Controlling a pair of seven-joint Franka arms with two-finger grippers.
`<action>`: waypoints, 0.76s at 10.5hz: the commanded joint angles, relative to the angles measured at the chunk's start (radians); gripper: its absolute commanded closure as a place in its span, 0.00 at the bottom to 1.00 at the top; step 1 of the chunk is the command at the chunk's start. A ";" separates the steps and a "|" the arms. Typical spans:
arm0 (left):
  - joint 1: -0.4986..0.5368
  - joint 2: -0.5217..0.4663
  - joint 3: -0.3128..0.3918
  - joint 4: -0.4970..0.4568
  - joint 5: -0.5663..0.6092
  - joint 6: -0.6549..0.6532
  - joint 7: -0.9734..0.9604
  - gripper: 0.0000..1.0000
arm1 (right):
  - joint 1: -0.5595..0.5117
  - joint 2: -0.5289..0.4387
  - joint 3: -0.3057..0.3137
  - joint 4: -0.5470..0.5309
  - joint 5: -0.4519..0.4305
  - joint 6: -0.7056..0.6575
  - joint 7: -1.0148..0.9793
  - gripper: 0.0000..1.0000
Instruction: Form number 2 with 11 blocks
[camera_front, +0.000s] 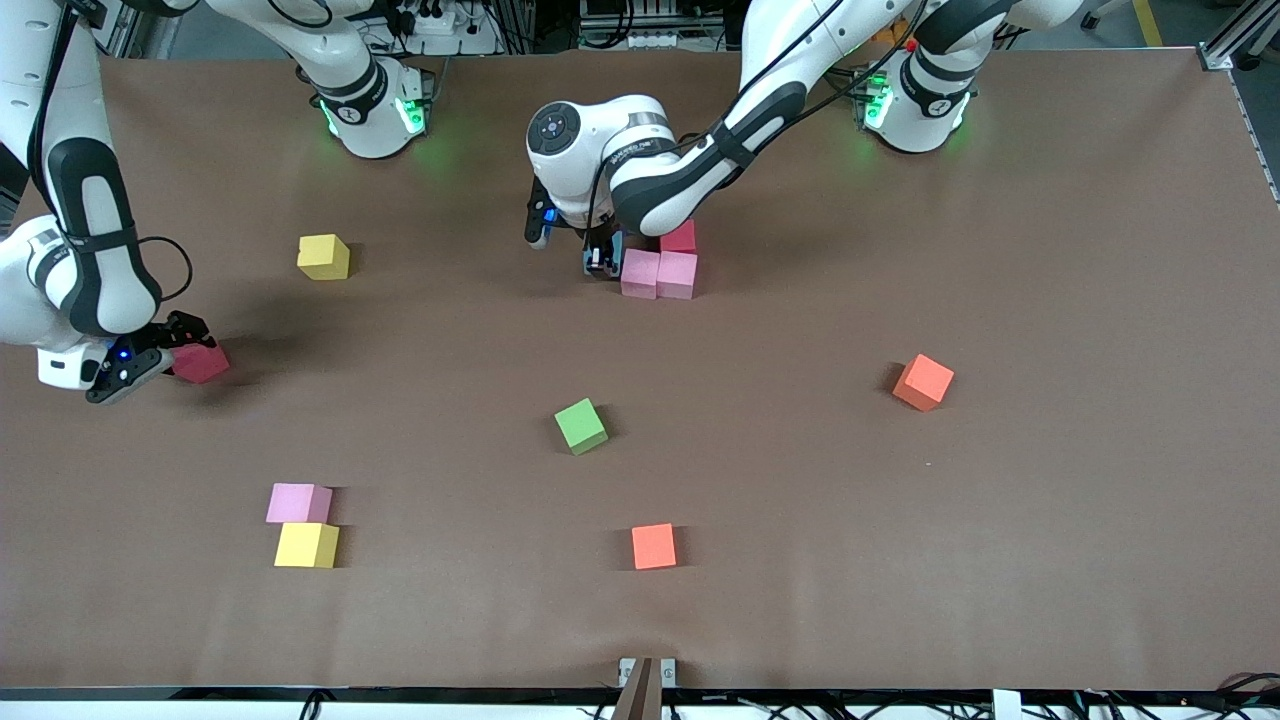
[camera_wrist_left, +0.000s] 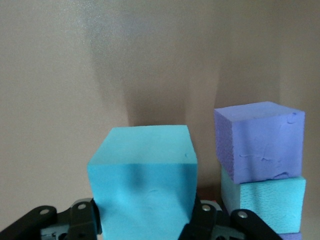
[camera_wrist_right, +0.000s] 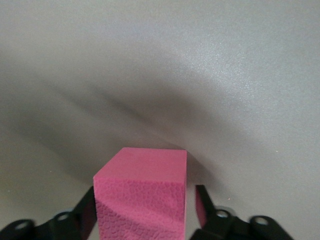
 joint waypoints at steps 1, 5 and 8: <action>-0.016 0.014 0.006 0.029 0.019 -0.025 0.025 0.66 | -0.015 -0.008 0.014 0.000 -0.009 0.005 -0.002 0.44; -0.010 0.026 0.009 0.029 0.019 -0.025 0.047 0.66 | -0.011 -0.014 0.020 0.027 -0.009 -0.030 0.011 0.67; -0.017 0.029 0.046 0.029 0.014 -0.025 0.056 0.66 | -0.010 -0.020 0.059 0.118 -0.009 -0.119 0.080 0.68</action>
